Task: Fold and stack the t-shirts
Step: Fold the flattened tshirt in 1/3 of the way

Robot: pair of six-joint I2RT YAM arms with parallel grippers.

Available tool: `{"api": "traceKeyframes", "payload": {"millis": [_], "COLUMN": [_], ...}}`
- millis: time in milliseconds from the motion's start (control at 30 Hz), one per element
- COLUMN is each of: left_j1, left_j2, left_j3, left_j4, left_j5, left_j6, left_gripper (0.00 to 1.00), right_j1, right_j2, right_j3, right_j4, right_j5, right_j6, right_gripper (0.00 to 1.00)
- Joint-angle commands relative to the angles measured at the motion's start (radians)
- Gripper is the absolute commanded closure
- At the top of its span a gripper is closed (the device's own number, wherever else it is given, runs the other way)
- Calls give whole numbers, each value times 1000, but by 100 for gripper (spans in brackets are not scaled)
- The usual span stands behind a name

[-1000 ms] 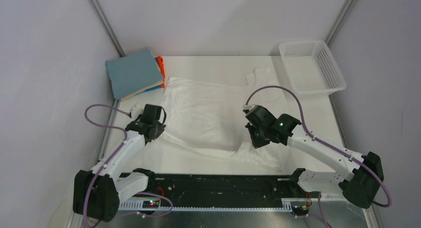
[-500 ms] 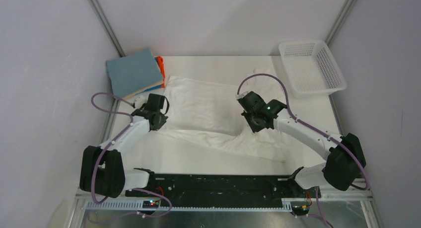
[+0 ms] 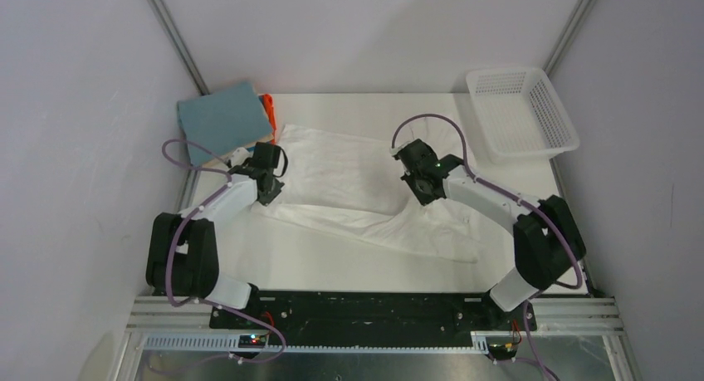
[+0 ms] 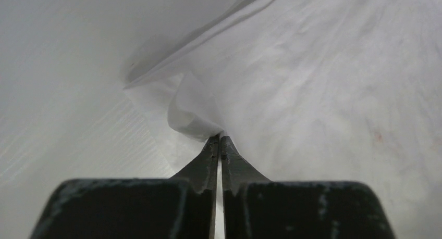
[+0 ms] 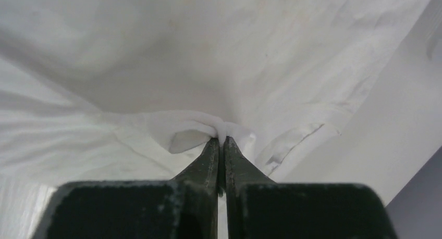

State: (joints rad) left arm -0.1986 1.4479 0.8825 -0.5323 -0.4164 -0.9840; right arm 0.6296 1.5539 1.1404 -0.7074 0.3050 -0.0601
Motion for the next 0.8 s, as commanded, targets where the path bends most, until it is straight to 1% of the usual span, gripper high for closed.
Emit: {"api": "traceKeyframes", "payload": {"millis": [0,33,67,100,133,167,200,233,267,333,367,400,433,467,500,533,600,633,667,767], "left_j1": [12,12,12,12,13,13,13,12,12,13,12,12,10,6,3,-5,-27,-34,-51,-72], "left_j2": [34,37,39,38,28,20,-1,-15,-49,-99,-115,-141,-159,-165,-167,-166,-158,-148,-143,-99], "left_j3": [61,64,71,75,82,85,88,88,83,70,65,53,48,41,39,37,35,35,33,24], "left_j4": [19,19,19,19,20,19,19,18,18,17,18,19,20,20,21,21,25,26,33,81], "left_j5": [-45,-45,-42,-40,-36,-33,-25,-20,-12,5,27,44,78,99,141,158,196,209,213,271], "left_j6": [23,25,32,36,44,48,55,58,63,76,81,93,100,121,133,155,184,190,199,219], "left_gripper": [88,72,65,48,39,22,16,4,2,1,0,0,0,0,0,0,0,0,0,0], "right_j1": [-52,-58,-61,-62,-63,-66,-68,-67,-64,-53,-48,-36,-28,-6,8,39,105,129,164,170], "right_j2": [89,122,138,173,188,214,223,233,232,183,161,116,90,38,13,-36,-87,-96,-101,-66], "right_j3": [62,68,84,109,123,150,163,190,200,207,201,194,169,152,107,79,-19,-82,-106,-140], "right_j4": [152,168,192,204,235,250,283,290,289,264,241,189,139,117,92,87,109,136,147,170], "right_j5": [15,16,34,57,129,170,280,340,432,515,520,507,491,429,389,303,197,172,143,132], "right_j6": [-90,-113,-127,-149,-158,-177,-181,-185,-182,-148,-94,-60,17,51,95,103,59,-5,-62,-110], "right_gripper": [89,76,70,57,53,46,44,39,37,28,26,15,12,5,3,1,1,1,1,1]}}
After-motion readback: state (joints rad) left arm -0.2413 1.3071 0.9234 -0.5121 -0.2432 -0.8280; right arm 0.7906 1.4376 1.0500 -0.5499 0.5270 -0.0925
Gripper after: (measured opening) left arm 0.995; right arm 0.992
